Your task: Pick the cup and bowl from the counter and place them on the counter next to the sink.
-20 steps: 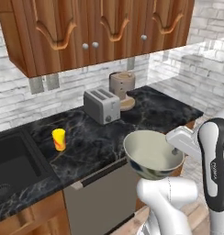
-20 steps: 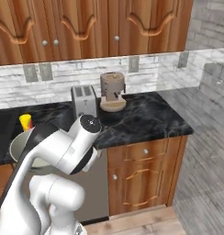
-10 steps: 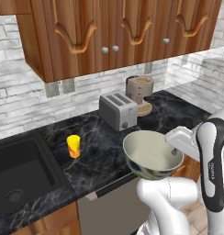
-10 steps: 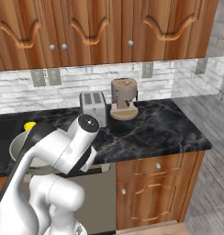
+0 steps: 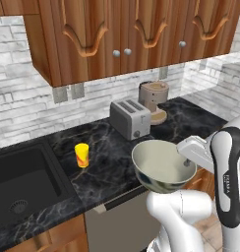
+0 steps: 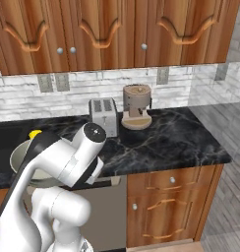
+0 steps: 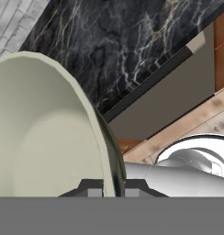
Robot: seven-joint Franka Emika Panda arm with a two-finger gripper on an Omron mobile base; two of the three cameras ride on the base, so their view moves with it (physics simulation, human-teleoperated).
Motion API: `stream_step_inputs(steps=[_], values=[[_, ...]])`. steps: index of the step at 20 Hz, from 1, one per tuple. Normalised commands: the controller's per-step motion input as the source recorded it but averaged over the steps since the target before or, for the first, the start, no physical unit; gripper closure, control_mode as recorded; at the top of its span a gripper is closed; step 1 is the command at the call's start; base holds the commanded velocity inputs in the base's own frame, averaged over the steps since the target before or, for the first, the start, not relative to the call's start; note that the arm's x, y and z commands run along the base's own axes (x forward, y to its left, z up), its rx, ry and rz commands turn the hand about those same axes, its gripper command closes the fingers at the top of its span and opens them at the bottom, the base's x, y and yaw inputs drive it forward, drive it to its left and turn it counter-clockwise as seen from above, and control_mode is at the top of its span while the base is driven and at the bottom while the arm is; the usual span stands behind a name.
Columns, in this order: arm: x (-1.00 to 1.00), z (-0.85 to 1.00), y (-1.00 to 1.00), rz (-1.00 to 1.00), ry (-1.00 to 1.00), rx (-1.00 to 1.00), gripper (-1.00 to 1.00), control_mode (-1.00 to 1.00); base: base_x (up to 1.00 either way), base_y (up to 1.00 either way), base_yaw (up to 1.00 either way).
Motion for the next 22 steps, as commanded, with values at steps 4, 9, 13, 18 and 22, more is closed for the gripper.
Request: stream_step_inputs(steps=[4, 9, 13, 18, 22], values=[[0.0, 0.0, 0.0, 0.0, 0.0, 0.0, 1.0, 1.0, 0.0, 0.0, 0.0], [0.0, 0.0, 0.0, 0.0, 0.0, 0.0, 1.0, 1.0, 0.0, 0.0, 0.0], [0.0, 0.0, 0.0, 0.0, 0.0, 0.0, 1.0, 1.0, 0.0, 0.0, 0.0], [0.0, 0.0, 0.0, 0.0, 0.0, 0.0, 1.0, -1.0, 0.0, 0.0, 0.0], [0.02, -0.02, 0.02, 0.0, 0.0, 0.0, 1.0, -1.0, 0.0, 0.0, 0.0]])
